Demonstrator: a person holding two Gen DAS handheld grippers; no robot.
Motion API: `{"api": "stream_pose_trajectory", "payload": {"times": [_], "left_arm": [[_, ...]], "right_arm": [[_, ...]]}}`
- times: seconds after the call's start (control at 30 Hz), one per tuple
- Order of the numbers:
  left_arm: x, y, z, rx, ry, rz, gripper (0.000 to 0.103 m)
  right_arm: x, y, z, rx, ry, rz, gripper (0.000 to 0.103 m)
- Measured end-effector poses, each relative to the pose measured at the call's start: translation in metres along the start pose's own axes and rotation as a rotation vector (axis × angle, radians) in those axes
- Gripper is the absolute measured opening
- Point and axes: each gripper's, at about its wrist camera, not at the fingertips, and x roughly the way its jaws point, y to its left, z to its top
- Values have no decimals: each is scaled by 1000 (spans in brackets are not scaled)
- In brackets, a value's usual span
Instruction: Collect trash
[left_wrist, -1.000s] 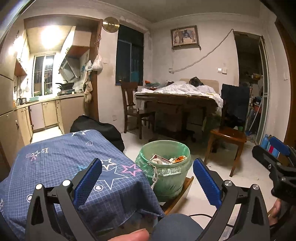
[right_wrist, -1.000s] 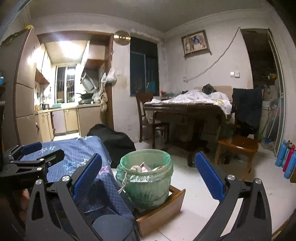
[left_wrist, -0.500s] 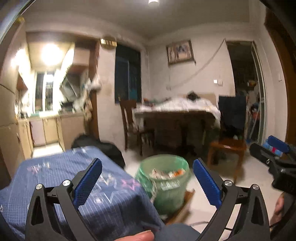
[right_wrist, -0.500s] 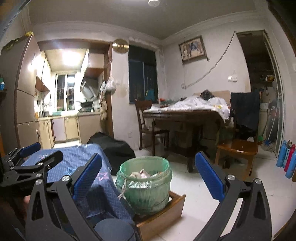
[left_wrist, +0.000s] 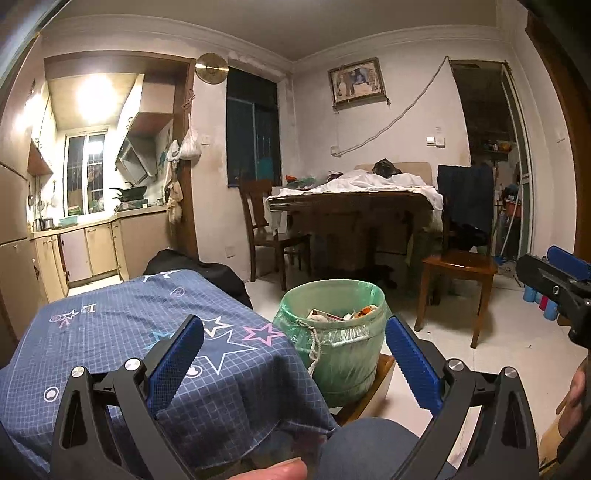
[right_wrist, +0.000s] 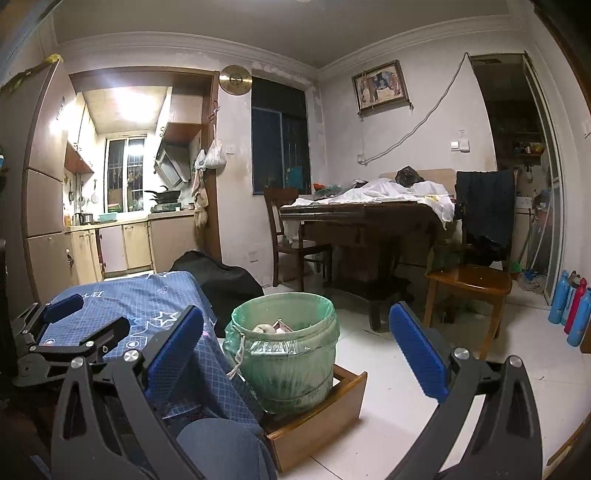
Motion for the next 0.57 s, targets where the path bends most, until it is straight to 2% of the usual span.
{"api": "stream_pose_trajectory", "payload": {"times": [0.3, 0.4, 0.57], "left_arm": [[0, -13, 0, 38, 0, -62, 98], [5, -15, -1, 30, 27, -94, 98], [9, -15, -3, 23, 43, -80, 98]], "right_arm": [[0, -2, 1, 9, 4, 0, 98], [0, -4, 2, 11, 5, -2, 98], [-2, -7, 5, 11, 0, -4, 98]]}}
